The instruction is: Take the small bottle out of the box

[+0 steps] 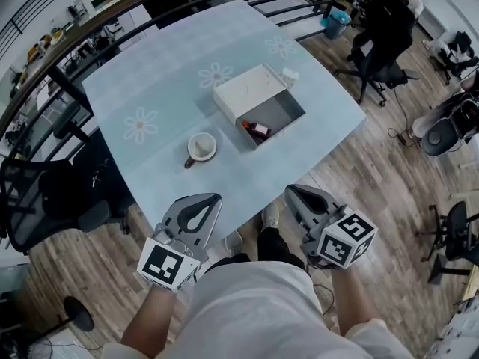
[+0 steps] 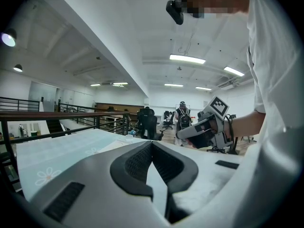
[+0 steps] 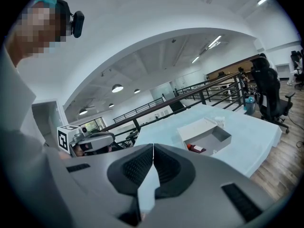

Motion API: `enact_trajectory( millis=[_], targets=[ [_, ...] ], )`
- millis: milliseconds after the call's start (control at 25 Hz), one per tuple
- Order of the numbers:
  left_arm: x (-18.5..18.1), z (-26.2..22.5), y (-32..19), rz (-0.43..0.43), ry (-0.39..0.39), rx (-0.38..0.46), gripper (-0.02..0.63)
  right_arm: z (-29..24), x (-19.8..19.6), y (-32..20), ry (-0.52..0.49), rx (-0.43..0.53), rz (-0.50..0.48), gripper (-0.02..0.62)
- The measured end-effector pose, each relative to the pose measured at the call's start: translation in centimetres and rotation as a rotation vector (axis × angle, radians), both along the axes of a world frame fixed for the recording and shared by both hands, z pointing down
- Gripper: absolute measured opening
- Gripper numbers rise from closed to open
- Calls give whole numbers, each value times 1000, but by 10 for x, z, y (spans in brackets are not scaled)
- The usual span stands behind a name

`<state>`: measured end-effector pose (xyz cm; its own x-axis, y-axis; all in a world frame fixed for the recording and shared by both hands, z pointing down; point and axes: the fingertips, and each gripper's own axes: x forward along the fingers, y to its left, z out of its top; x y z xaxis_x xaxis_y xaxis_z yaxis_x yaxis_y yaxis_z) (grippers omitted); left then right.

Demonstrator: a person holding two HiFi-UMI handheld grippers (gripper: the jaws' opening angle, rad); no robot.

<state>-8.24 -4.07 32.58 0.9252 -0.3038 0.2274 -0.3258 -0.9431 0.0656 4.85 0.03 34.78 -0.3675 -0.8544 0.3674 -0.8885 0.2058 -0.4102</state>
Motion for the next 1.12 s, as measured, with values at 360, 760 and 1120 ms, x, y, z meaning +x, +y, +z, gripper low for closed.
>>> enact_trajectory(
  millis=[360,760,1120],
  targets=[
    [10,7,-28,-59,-12,-10,20,9,15,-38,3,-9,-55,23],
    [42,20,-69,-138,-38,-37,20,23,50,-93,16,-27,-148,23],
    [64,40,-105,-223,-74,-80,20,44,74,-144,23,-67,-248,23]
  ],
)
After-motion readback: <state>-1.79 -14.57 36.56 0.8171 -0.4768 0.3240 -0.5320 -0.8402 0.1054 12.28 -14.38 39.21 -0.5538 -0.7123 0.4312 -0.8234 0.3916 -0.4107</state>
